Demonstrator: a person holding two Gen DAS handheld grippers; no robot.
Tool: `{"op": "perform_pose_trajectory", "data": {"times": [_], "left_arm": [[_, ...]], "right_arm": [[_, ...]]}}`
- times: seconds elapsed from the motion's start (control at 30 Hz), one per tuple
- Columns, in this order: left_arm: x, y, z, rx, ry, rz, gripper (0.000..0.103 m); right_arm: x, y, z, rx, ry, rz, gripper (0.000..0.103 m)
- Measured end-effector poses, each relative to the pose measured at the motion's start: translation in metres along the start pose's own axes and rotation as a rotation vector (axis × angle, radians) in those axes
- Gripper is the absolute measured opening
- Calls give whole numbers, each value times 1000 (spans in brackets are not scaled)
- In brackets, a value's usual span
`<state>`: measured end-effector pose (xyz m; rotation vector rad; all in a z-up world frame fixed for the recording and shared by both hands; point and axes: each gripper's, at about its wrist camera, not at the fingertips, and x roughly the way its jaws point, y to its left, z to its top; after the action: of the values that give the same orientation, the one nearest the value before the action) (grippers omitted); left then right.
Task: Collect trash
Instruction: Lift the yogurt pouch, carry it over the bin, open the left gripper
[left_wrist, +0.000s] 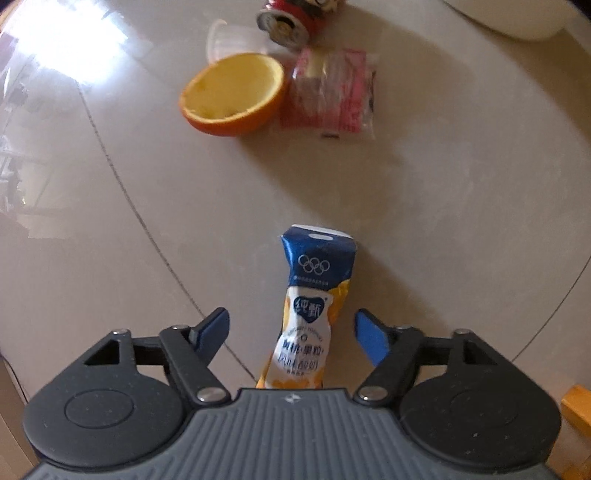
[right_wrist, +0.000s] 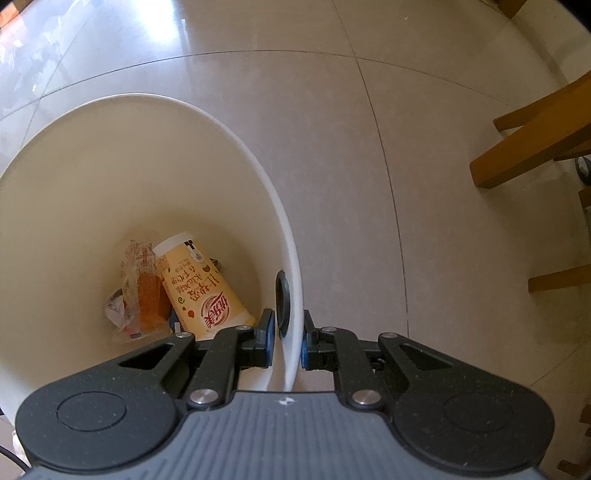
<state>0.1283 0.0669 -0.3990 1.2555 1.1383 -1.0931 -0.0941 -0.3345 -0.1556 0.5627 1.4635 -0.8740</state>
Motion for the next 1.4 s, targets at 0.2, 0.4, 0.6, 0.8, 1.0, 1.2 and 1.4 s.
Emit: {"op": "perform_pose_trajectory", "data": {"times": [0.2,0.4,0.6,0.8,1.0,1.2,1.4], "left_arm": [[5,-3,13,-6,14,-30,30],[-25,2,20,-26,6,-27,30],[-77,20,31,-96,-40,-52,30],[-125,26,55,-134,-114,-79,30],[-168,30,83,-148,-172,-114,30],[-221,24,120,-100,-206,-140,30],[-283,11,172,-23,-263,-182,30]], "right_arm": [[3,4,-3,-13,8,-12,15],[5,1,0,23,22,-4,15],[5,-6,3,61,41,14,14],[6,-7,7,80,39,7,14],[4,-4,8,81,29,-15,17],[2,2,11,52,4,-33,18],[2,-4,13,53,10,0,16]]}}
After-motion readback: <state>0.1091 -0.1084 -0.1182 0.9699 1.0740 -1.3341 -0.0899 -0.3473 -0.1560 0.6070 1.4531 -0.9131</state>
